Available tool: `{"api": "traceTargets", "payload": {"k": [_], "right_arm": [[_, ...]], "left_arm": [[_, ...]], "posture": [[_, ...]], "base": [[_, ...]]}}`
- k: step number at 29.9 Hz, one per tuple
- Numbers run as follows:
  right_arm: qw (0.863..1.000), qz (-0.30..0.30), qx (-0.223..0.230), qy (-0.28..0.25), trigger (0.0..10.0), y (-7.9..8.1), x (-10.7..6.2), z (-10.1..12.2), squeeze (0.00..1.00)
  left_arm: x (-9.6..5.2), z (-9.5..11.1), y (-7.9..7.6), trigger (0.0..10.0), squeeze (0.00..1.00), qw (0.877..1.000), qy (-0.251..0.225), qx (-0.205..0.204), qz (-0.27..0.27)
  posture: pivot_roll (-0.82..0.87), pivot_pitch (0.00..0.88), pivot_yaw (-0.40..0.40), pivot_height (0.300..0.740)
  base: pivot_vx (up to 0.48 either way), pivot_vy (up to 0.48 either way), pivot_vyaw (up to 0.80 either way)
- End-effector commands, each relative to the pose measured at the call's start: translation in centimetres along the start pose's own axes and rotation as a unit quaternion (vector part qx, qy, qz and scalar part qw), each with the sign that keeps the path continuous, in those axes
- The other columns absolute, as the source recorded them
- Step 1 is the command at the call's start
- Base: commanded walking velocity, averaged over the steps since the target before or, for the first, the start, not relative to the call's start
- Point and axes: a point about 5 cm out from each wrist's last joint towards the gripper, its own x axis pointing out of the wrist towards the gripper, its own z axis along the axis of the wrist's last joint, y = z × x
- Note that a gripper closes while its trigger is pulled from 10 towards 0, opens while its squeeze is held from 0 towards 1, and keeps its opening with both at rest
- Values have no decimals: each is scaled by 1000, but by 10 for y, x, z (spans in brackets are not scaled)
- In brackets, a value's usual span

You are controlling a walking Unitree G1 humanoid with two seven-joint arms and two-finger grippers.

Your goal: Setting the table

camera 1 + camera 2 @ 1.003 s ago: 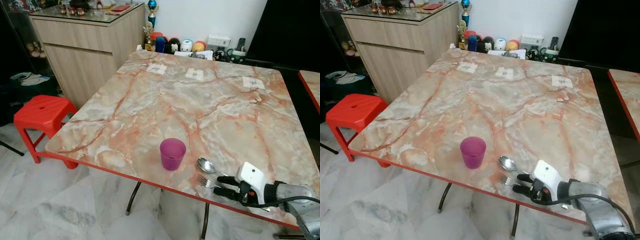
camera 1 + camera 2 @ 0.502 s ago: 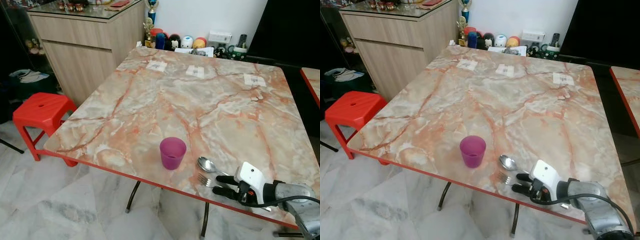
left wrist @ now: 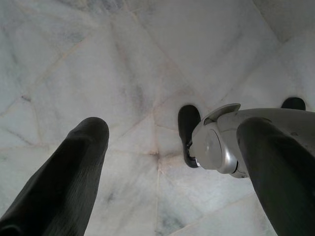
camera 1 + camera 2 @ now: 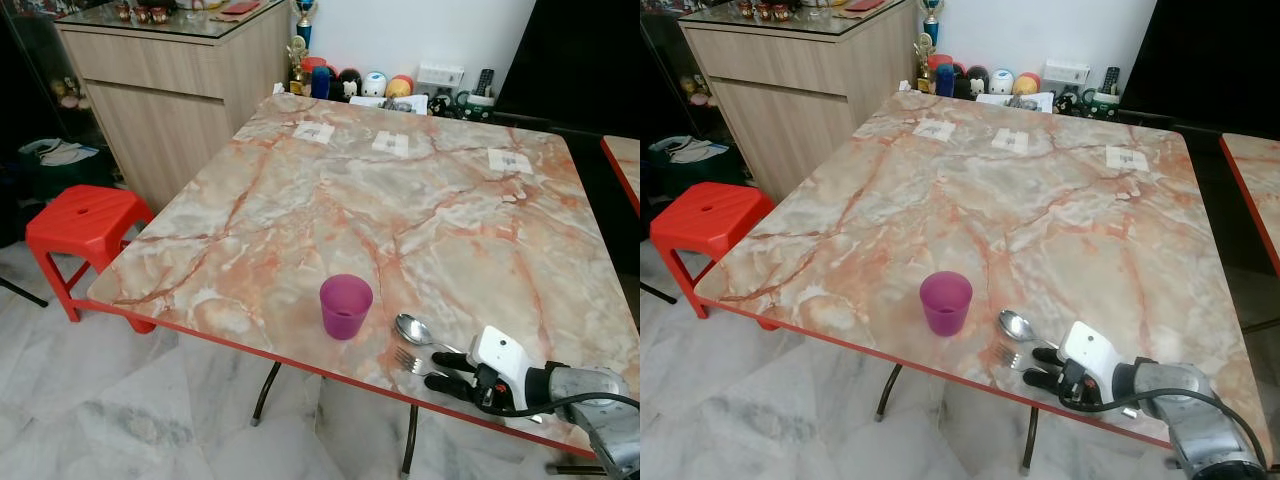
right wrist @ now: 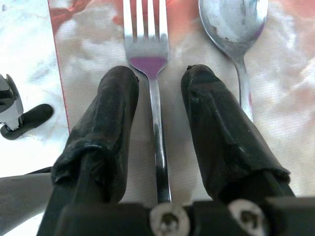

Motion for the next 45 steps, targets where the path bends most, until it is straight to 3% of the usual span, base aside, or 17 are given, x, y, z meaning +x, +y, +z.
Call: {"api": "traceTargets", "payload": {"k": [1,28,35,39,40,45], "right_arm": [[999,35,13,38,0,13,5,-16,0],[998,51,12,17,0,28,15,-13,0],[997,-28,24,-67,0,16,20,10,0],[980,-127,50,-145,0,-2,15,35,0],[968,-158,66,-181,10000,-9,11,47,0],[943,-208,67,-253,10000,-16,-1,79,0]], "left_arm": [[-2,-9,0,10000,0,1000,19,-2,-1],[-2,-9,0,10000,0,1000,20,-5,-2],[-3,-9,0,10000,0,1000,20,-4,-3],[-3,-9,0,10000,0,1000,20,-4,-4],[-3,-9,0,10000,0,1000,20,-4,-4],[-3,-9,0,10000,0,1000,20,-4,-5]], "posture": [[28,101,-16,740],[27,109,-16,740],[28,112,-17,740],[25,114,-16,740],[25,114,-16,740],[19,114,-14,740]], "base": [[0,0,0],[0,0,0],[0,0,0],[0,0,0],[0,0,0],[0,0,0]]}}
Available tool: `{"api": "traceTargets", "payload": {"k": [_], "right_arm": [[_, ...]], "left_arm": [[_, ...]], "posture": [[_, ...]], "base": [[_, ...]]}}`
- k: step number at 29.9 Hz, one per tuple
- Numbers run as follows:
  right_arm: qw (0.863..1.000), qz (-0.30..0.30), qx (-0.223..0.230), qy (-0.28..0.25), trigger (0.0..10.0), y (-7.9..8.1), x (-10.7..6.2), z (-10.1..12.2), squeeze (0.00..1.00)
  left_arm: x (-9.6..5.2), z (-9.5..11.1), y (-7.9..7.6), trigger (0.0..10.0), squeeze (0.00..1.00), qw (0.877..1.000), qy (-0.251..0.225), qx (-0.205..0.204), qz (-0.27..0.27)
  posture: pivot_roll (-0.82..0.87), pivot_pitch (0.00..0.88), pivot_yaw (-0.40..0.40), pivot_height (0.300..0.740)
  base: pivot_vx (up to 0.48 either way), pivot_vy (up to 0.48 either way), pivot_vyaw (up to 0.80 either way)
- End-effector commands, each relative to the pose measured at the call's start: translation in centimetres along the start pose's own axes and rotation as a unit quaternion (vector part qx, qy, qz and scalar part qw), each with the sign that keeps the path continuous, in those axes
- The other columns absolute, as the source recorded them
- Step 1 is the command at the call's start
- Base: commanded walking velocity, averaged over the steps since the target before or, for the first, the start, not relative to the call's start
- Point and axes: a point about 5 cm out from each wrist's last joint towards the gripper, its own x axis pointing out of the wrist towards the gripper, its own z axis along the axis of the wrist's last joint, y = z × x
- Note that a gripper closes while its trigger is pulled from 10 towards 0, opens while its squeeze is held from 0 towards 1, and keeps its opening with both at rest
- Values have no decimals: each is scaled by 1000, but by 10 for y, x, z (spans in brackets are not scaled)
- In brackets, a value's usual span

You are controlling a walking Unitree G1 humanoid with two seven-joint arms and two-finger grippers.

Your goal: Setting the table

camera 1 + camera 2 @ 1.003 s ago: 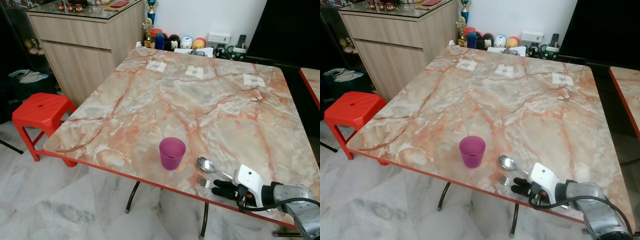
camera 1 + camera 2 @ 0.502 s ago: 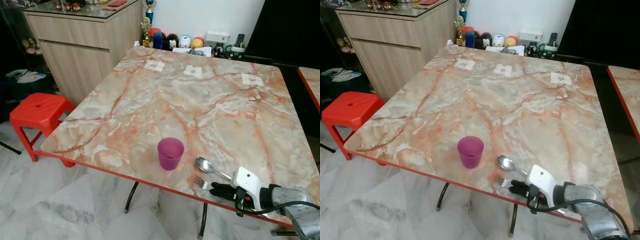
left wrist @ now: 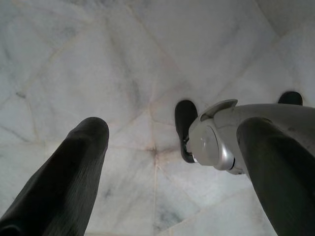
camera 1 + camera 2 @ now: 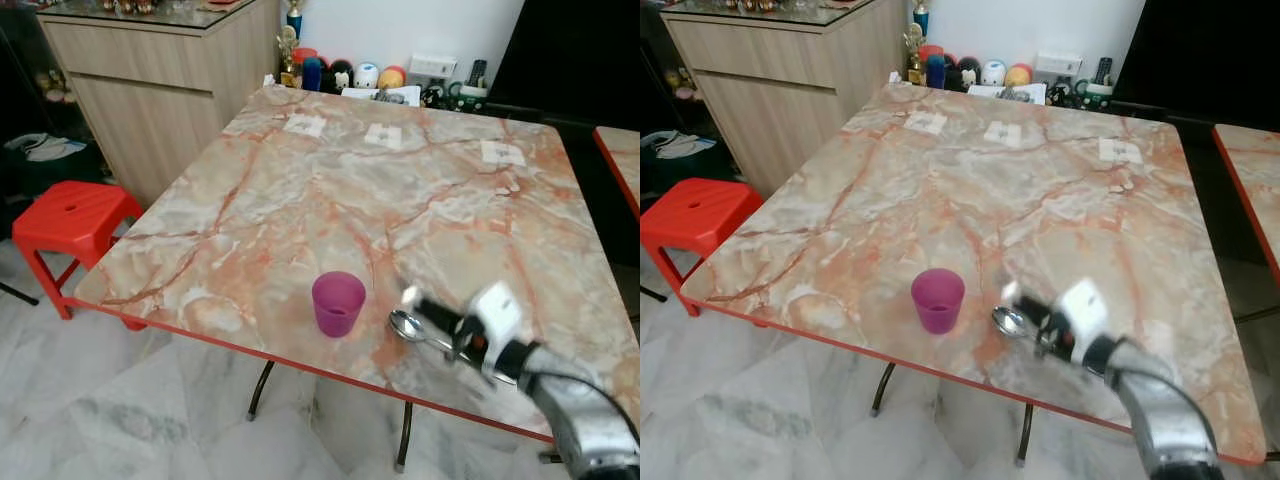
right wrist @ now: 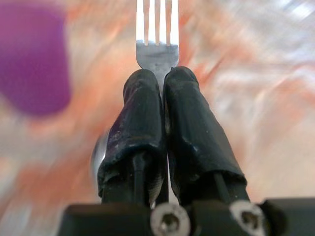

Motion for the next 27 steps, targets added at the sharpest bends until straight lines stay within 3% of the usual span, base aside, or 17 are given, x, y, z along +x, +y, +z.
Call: {"api": "traceTargets", "payload": {"k": [1,6,7,9,12,19,27], "right_arm": [[999,-31,0,-35,10000,-2,1,17,0],[989,-115,-8,-89,10000,-4,4,37,0],[977,-185,7,-109,10000,-10,3,39,0],[959,-258,23,-117,10000,-16,0,37,0],[944,-313,38,-99,10000,-14,-2,24,0],[952,-288,24,-104,10000,16,9,23,0],[936,-336,46,-98,10000,15,9,20,0]], "left_arm": [[-3,-10,0,10000,0,1000,21,-3,-2],[-3,-10,0,10000,0,1000,20,-2,-4],[-3,-9,0,10000,0,1000,20,-1,-4],[-3,-9,0,10000,0,1000,19,0,-4],[-3,-9,-1,10000,0,1000,19,2,-5],[-3,-9,0,10000,0,1000,13,11,2],[-3,-8,-2,10000,0,1000,10,15,-1]], "posture": [[15,115,-14,740],[13,114,-15,740],[10,113,-17,740],[7,113,-18,740],[11,112,-17,740],[6,102,-15,740],[3,91,-19,740]], "base": [[0,0,0],[0,0,0],[0,0,0],[0,0,0],[0,0,0],[0,0,0],[0,-281,-55]]}}
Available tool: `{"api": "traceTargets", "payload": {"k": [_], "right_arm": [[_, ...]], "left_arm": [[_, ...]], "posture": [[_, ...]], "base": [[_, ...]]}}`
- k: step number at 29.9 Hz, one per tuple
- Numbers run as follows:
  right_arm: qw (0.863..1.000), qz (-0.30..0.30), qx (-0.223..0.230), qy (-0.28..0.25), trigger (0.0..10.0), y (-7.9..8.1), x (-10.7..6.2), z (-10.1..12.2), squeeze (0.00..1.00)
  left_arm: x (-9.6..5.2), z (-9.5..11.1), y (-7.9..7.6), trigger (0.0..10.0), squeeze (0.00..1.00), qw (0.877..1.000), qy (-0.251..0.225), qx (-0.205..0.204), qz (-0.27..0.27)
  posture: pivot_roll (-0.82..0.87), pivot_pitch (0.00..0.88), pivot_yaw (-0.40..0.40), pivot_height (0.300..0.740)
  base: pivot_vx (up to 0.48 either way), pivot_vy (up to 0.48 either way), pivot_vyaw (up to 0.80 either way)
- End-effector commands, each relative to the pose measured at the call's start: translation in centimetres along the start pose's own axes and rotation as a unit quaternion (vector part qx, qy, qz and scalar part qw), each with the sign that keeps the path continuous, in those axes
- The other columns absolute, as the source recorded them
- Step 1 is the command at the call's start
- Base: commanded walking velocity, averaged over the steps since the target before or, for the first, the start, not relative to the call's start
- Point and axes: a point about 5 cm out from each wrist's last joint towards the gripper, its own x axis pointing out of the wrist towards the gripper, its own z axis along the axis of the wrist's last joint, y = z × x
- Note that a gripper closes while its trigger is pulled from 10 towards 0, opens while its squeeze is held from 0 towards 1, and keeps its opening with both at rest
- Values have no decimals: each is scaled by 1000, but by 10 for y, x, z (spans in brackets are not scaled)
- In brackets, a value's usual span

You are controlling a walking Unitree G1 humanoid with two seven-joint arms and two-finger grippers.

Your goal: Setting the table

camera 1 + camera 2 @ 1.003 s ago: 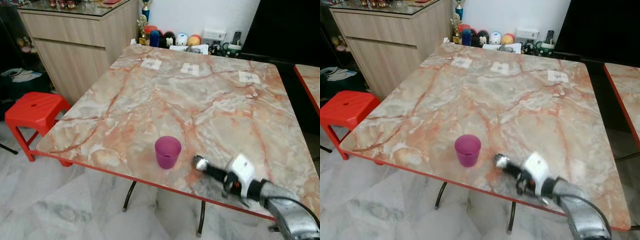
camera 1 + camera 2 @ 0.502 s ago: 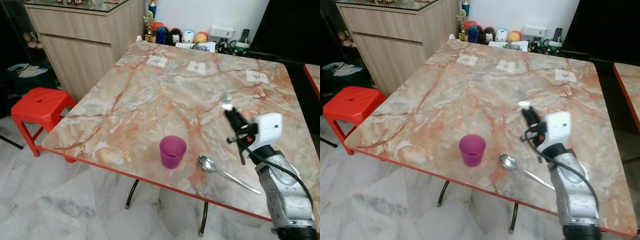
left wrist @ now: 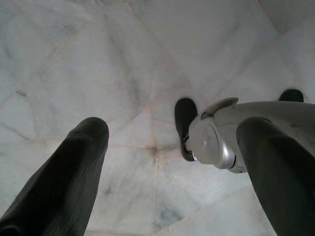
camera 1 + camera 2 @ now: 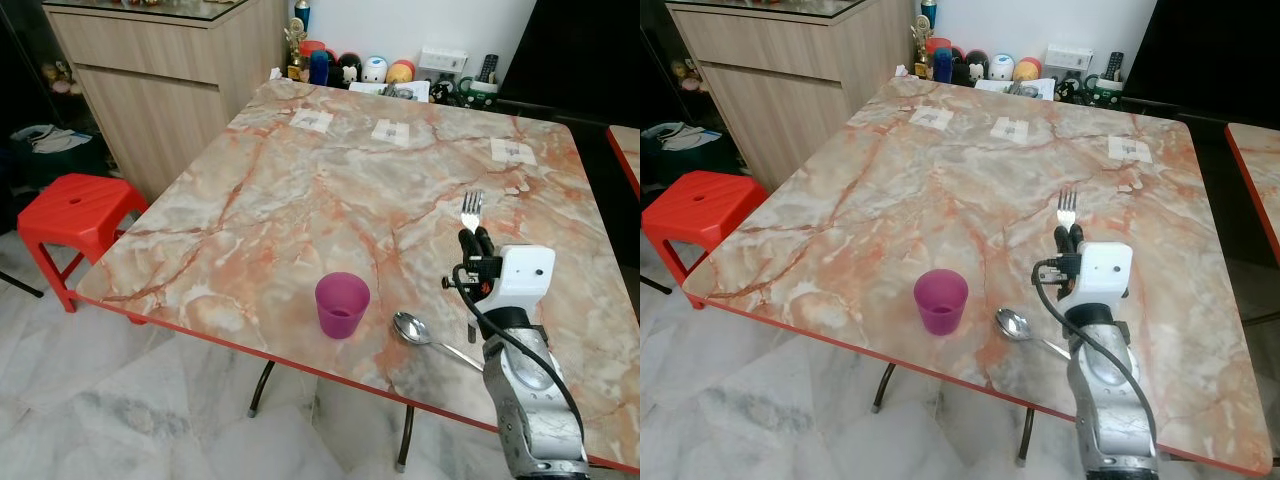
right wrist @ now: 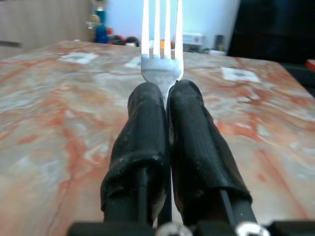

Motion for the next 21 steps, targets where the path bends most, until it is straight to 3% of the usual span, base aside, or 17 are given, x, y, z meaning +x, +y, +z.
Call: {"api": "traceTargets", "payload": {"k": [1,10,21], "right_arm": [[1000,-23,1,-10,10000,-8,0,6,0],[1000,-18,-5,-23,10000,0,3,9,0],[999,-8,-14,-34,10000,7,5,13,0]], "left_arm": [[-1,-5,-3,10000,0,1000,8,9,-7],[-1,-5,-4,10000,0,1000,9,12,-8],[-1,-4,-3,10000,0,1000,7,11,-7]], "posture": [[2,89,-20,740],[-4,75,-18,740],[-6,81,-15,740]], "base": [[0,-416,-781],[0,-420,-722],[0,-419,0]]}}
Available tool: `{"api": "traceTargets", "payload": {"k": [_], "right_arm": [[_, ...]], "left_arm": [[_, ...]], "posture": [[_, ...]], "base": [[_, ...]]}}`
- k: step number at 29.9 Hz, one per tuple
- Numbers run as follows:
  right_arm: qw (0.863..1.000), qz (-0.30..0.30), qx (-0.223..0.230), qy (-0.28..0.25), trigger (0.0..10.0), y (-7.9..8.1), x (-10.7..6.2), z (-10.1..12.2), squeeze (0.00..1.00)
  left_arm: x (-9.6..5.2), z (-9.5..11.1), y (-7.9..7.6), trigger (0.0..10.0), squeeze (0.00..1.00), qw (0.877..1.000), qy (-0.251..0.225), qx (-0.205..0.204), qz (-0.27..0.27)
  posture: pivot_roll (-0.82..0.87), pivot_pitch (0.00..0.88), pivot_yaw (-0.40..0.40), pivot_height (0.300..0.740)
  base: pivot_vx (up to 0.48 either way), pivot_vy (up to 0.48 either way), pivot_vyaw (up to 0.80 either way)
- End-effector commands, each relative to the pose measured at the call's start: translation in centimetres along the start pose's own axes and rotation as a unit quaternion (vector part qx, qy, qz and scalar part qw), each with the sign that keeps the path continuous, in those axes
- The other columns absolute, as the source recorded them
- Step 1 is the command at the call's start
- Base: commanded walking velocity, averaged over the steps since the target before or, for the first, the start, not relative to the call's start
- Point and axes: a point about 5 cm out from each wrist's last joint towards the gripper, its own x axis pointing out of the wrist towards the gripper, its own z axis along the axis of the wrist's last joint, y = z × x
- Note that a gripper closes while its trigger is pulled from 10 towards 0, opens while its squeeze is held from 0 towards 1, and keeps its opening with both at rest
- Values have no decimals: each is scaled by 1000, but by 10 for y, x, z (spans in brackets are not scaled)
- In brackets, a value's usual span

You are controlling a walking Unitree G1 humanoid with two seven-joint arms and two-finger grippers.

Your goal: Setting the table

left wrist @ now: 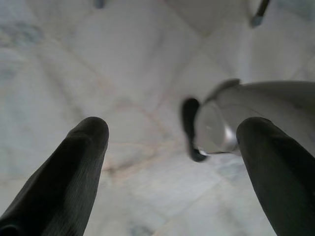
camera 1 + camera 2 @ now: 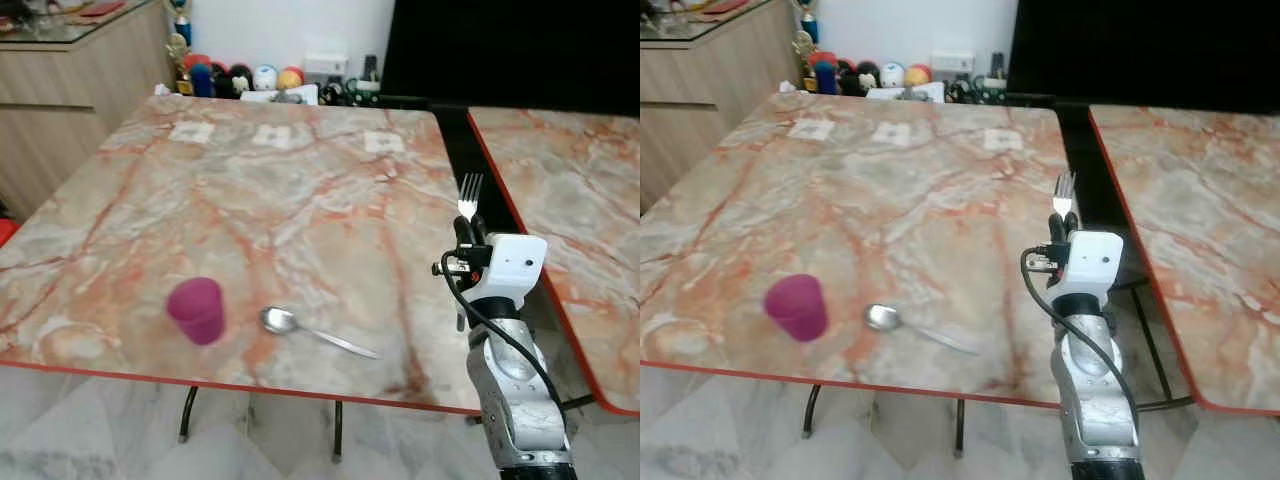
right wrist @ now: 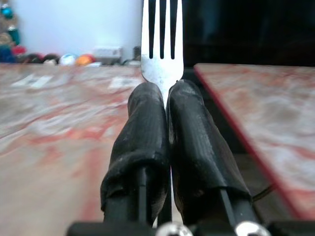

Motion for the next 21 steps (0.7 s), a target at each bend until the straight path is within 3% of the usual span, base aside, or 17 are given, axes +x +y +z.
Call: {"api": "traceTargets", "payload": {"k": [1,21], "right_arm": [[1000,6,1,-12,10000,5,1,5,0],[1000,-17,1,-24,10000,-3,5,10,0]], "left_arm": [[-2,-3,7,10000,0,1000,10,7,7],[-2,-3,8,10000,0,1000,10,5,8]], "posture": [[-6,81,-15,740],[-16,97,-11,740]], "base": [[0,-420,0],[0,-416,0]]}}
